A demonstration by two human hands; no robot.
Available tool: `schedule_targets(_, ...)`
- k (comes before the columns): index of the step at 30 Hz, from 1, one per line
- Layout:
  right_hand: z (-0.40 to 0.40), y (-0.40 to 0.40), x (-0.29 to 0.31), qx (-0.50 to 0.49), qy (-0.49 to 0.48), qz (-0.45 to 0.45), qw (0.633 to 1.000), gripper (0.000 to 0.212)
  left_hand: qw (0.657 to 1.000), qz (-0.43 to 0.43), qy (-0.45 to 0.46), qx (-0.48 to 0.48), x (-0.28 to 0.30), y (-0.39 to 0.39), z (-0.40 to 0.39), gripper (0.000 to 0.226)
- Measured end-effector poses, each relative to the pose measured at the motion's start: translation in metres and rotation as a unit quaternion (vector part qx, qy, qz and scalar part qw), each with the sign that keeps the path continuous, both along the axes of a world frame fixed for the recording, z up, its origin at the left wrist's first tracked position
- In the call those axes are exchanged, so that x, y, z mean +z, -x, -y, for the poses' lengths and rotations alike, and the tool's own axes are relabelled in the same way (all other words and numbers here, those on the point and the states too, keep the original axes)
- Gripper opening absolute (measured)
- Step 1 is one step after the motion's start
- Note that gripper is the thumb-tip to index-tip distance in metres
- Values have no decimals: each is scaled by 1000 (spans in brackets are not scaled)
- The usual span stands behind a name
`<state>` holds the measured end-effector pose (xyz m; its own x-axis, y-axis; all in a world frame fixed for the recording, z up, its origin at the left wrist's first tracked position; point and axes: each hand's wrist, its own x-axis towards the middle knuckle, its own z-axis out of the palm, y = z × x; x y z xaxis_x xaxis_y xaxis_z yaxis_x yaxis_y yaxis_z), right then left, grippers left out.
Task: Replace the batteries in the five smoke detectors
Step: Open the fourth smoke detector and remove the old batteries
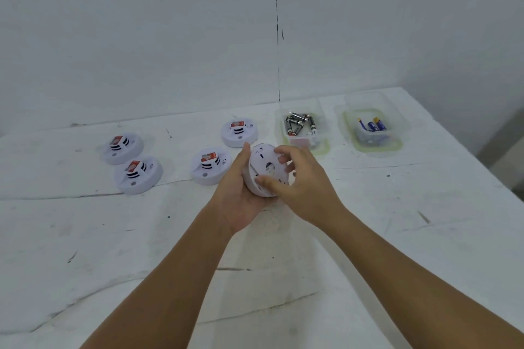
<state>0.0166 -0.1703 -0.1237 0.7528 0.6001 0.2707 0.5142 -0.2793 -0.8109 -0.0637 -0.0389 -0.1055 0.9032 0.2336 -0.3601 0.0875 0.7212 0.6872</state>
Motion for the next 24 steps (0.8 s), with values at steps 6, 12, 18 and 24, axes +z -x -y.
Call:
schedule_targets(6,0,6,5,-11,-18,-5,1000,60,999,-18,-5,-43,6,1,-10,68)
schedule_targets(12,-2,8,4,-15,-22,-4,1000,60,997,-46,-22,-51,9,-1,-11,73)
schedule_targets(18,-2,6,4,15,-29,3,999,61,996,-63,-31,-54,11,-1,-12,70)
schedule_targets(24,-7,10,-1,-6,-43,-29,999,63,995,-62,-39,-62,10,-1,-13,68)
